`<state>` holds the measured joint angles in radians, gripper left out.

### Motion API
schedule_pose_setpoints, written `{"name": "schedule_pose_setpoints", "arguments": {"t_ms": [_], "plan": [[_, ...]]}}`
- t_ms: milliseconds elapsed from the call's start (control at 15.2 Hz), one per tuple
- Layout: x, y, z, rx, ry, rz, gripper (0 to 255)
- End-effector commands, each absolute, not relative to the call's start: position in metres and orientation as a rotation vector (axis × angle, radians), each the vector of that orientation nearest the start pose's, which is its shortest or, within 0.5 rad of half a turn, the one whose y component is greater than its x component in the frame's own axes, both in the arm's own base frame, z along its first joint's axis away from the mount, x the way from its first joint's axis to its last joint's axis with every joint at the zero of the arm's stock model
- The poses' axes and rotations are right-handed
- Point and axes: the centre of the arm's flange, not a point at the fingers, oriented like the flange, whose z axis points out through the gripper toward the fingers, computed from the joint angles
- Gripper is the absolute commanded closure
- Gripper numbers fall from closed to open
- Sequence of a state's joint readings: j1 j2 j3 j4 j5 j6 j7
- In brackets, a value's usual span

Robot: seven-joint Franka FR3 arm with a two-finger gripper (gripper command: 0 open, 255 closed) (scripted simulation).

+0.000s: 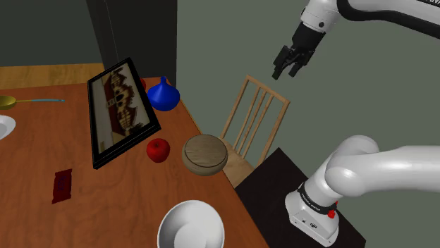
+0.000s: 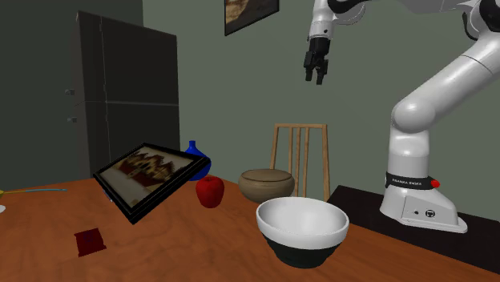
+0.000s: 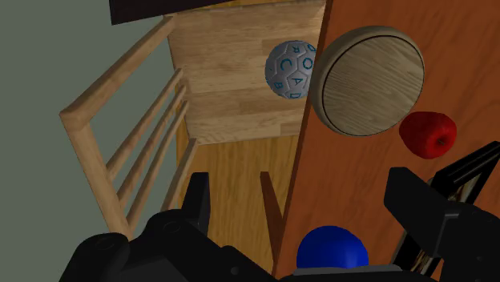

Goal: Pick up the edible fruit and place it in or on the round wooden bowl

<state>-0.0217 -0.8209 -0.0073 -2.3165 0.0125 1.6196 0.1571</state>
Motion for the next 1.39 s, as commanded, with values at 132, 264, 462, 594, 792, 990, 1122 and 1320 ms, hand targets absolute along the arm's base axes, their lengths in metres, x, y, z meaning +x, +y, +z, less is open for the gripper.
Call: {"name": "schedule_pose_setpoints", "arguments": {"t_ms": [132, 264, 462, 594, 792, 990, 1122, 1320], "plan": [[0.316, 0.009, 0.61, -3.096, 0.281, -0.187, 0], [0.33, 0.026, 0.595, -3.095, 0.275, -0.183, 0], [0.35, 0.051, 0.573, -3.094, 0.268, -0.177, 0], [0.364, 0.069, 0.558, -3.094, 0.263, -0.173, 0], [0.384, 0.094, 0.536, -3.093, 0.255, -0.167, 0], [0.404, 0.121, 0.514, -3.092, 0.247, -0.161, 0], [0.417, 0.138, 0.499, -3.091, 0.242, -0.158, 0], [0.436, 0.164, 0.477, -3.09, 0.234, -0.152, 0]]}}
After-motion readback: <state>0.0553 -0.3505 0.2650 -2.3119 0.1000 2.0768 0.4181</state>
